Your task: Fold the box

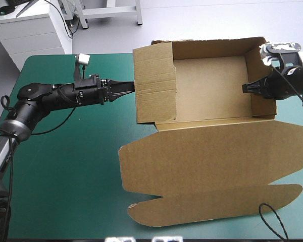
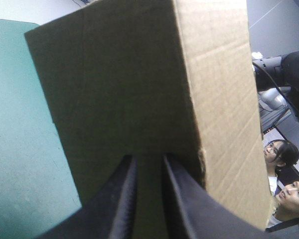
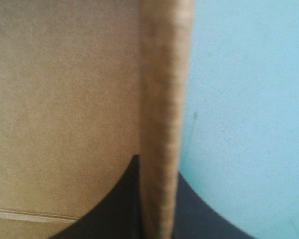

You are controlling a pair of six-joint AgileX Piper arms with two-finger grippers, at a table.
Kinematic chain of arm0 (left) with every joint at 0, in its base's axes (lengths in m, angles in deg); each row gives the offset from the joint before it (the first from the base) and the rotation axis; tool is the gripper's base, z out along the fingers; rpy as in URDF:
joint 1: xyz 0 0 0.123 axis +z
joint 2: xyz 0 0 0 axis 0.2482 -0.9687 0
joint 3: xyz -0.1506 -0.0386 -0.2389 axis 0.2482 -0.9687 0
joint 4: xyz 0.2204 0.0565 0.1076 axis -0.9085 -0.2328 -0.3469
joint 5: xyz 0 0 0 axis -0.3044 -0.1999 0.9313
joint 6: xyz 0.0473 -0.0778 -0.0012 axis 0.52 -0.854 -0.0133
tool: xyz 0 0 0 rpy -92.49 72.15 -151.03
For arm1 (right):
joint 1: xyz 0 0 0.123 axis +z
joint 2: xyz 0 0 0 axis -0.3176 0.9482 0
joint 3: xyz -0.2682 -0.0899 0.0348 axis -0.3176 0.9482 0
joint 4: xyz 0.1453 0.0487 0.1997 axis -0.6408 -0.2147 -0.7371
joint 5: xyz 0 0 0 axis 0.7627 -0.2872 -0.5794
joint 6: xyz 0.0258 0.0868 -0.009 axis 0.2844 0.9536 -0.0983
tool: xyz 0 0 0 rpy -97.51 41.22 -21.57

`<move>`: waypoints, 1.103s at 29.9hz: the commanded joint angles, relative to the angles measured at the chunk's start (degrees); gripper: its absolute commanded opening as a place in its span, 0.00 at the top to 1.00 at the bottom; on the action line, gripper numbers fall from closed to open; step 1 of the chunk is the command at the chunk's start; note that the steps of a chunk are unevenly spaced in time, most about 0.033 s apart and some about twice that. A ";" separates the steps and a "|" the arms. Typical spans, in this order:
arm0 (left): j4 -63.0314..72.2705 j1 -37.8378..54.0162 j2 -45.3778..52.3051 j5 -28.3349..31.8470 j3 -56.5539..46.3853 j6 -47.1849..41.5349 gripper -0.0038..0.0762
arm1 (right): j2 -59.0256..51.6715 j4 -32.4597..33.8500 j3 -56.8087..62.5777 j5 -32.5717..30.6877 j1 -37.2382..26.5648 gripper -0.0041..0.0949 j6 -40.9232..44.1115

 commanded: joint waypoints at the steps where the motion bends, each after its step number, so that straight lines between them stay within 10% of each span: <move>1: 5.86 -1.63 2.44 -5.44 1.43 -0.27 0.57 | -2.10 -0.89 -1.73 4.32 1.34 0.97 1.27; 7: 6.26 -3.25 2.71 -5.44 1.43 0.14 0.29 | -2.10 1.86 -1.73 6.79 4.83 0.97 3.49; 16: 2.20 -3.34 3.80 -5.44 3.54 -0.86 0.29 | -2.10 8.78 -1.73 9.38 11.39 0.97 9.07; 33: -46.52 -11.70 3.93 7.83 25.78 -33.38 0.29 | -1.47 9.87 -1.83 12.82 14.99 0.97 14.67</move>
